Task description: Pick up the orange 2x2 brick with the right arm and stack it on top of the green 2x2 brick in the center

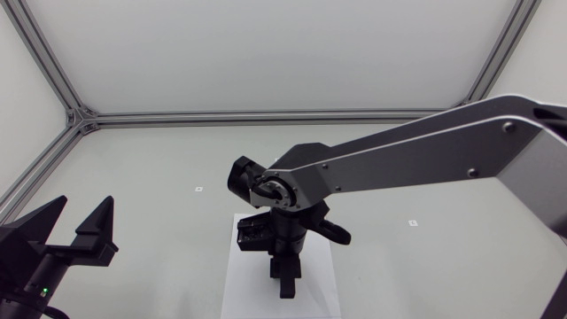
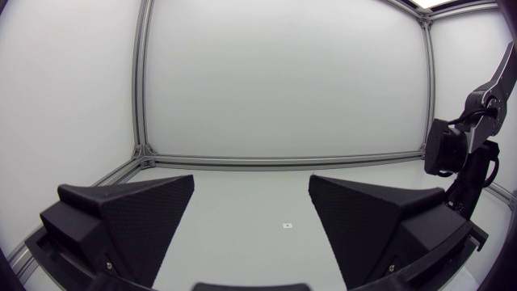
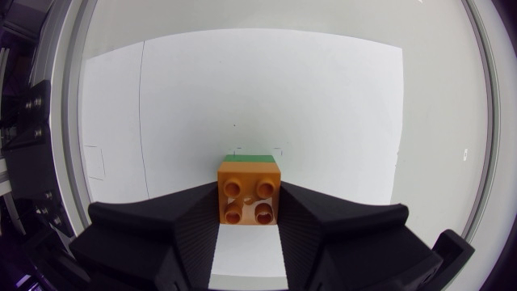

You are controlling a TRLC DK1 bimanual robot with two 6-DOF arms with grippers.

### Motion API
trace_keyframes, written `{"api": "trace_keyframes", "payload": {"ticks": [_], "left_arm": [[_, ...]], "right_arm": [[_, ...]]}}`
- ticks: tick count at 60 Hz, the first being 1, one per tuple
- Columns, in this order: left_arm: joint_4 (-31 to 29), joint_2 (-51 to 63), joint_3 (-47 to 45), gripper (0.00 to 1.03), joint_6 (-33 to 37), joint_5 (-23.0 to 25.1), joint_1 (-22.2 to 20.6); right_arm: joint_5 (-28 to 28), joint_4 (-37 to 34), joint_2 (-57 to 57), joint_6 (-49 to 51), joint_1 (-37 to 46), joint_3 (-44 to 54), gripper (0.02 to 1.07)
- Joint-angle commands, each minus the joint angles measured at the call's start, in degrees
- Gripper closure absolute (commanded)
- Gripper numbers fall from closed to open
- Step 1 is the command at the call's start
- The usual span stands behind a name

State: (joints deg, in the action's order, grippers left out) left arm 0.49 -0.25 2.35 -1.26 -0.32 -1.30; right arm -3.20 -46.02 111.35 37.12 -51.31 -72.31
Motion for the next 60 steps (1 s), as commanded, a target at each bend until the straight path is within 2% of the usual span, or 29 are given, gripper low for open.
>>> {"api": "trace_keyframes", "payload": {"ticks": [1,60], "left_arm": [[-0.8,-0.5,-2.3,0.04,0.7,0.2,0.2],[-0.8,-0.5,-2.3,0.04,0.7,0.2,0.2]], "right_arm": [[-0.2,0.6,1.1,0.6,-0.4,-0.5,0.74],[0.6,0.7,1.1,2.3,0.8,0.4,0.74]]}}
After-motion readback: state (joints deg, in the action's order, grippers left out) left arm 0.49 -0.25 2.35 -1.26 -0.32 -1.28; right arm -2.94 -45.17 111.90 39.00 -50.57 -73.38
